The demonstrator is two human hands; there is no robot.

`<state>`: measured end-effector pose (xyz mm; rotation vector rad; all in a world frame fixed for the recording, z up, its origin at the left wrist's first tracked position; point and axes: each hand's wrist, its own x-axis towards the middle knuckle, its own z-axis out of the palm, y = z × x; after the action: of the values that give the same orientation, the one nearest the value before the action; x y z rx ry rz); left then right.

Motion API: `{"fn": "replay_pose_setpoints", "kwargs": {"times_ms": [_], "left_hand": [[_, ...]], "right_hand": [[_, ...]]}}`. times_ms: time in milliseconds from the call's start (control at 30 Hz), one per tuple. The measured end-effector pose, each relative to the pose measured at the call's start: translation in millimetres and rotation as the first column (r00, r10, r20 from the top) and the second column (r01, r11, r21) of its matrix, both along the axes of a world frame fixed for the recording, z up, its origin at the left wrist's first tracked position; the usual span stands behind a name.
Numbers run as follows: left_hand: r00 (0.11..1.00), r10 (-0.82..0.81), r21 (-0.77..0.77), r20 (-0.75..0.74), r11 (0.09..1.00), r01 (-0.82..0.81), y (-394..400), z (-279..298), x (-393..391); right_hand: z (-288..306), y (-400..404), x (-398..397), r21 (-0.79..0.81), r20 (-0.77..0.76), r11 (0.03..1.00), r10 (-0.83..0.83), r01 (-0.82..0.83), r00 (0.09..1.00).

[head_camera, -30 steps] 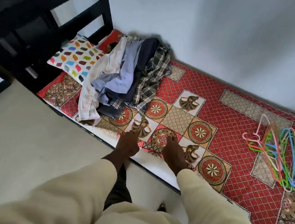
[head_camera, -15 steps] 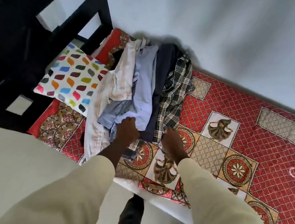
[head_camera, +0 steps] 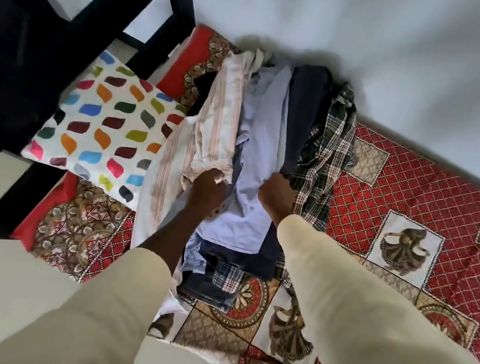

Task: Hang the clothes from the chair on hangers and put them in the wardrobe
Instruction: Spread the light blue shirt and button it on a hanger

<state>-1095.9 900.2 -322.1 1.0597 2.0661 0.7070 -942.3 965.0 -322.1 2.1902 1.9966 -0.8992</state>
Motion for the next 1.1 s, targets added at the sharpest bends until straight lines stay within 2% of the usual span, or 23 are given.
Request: {"fn": "replay_pose_setpoints", "kwargs": {"times_ms": [133,200,267,300,367,433,500,533,567,600,633,667,700,733,800,833,867,900,933,967,1000,1033,1100], "left_hand": [[0.984,0.12,-0.025,0.134,0.993,-0.118,22,14,9],[0.95,0.175,-0.074,0.258,0.984,-0.162,37,27,17],[0.886,0.168,-0.112,0.432,0.985,-0.132,46,44,29],[0.84,0.161,-0.129,0.517,0.986,-0.11,49,46,35],[0.78,0.145,-0.158,0.608,0.986,-0.06,45,49,47],[0.869,0.101,-0.194,0.484,0.981,-0.006,31,48,64],[0.983,0.013,-0.217,0.183,0.976,0.027,7,52,87],[0.998,-0.047,-0.198,0.045,0.979,0.055,-11,57,98],[0.991,-0.129,-0.164,-0.022,0.979,0.123,-28,60,107],[0.975,-0.216,-0.116,-0.045,0.971,0.21,-46,69,116],[0.949,-0.313,-0.096,-0.039,0.947,0.308,-63,67,122],[0.912,-0.409,-0.093,-0.034,0.91,0.405,-77,71,130],[0.863,-0.504,-0.12,-0.033,0.859,0.497,-91,70,136],[0.782,-0.621,-0.156,-0.041,0.777,0.609,-101,74,142],[0.612,-0.791,-0.209,0.01,0.597,0.774,-113,86,144],[0.574,-0.815,-0.195,0.08,0.552,0.811,-114,89,140],[0.616,-0.768,-0.148,0.173,0.598,0.787,-117,100,136],[0.734,-0.621,-0.11,0.274,0.738,0.666,-116,107,128],[0.837,-0.417,-0.07,0.354,0.881,0.469,-114,115,120],[0.908,-0.232,-0.019,0.348,0.967,0.254,-111,119,112],[0.968,-0.119,0.052,0.222,0.993,0.11,-102,124,104],[0.997,-0.061,0.139,0.057,0.989,0.052,-92,129,97],[0.985,-0.11,0.275,-0.134,0.951,0.143,-71,151,91]], "right_hand": [[8,-35,5,0.263,-0.066,0.944,0.224,-0.2,0.972],[20,-66,13,0.327,-0.121,0.899,0.344,-0.29,0.931],[39,-97,31,0.314,-0.18,0.839,0.512,-0.444,0.84],[47,-114,41,0.313,-0.195,0.775,0.618,-0.548,0.762],[63,-147,58,0.21,-0.202,0.61,0.792,-0.764,0.577],[68,-158,74,-0.069,-0.243,0.522,0.818,-0.85,0.522],[61,-129,87,-0.273,-0.223,0.57,0.746,-0.775,0.627],[58,-106,90,-0.317,-0.223,0.714,0.583,-0.624,0.781],[55,-79,94,-0.32,-0.271,0.885,0.256,-0.338,0.928],[60,-54,96,-0.372,-0.378,0.928,-0.155,0.003,0.913],[62,-34,97,-0.429,-0.487,0.879,-0.421,0.211,0.765],[70,-19,93,-0.495,-0.581,0.833,-0.529,0.248,0.618],[79,-12,85,-0.529,-0.647,0.826,-0.54,0.194,0.539],[87,-10,78,-0.533,-0.656,0.832,-0.52,0.153,0.547],[97,-12,67,-0.491,-0.575,0.853,-0.47,0.178,0.669],[99,-14,67,-0.457,-0.55,0.862,-0.468,0.219,0.692],[103,-20,72,-0.478,-0.559,0.846,-0.501,0.238,0.66],[106,-26,79,-0.517,-0.597,0.817,-0.559,0.257,0.575],[109,-34,88,-0.549,-0.642,0.797,-0.595,0.251,0.483],[117,-43,99,-0.594,-0.658,0.767,-0.637,0.245,0.4],[124,-49,108,-0.615,-0.666,0.749,-0.66,0.246,0.347],[133,-56,118,-0.623,-0.672,0.74,-0.672,0.254,0.31],[156,-70,141,-0.579,-0.692,0.743,-0.666,0.335,0.279]]}}
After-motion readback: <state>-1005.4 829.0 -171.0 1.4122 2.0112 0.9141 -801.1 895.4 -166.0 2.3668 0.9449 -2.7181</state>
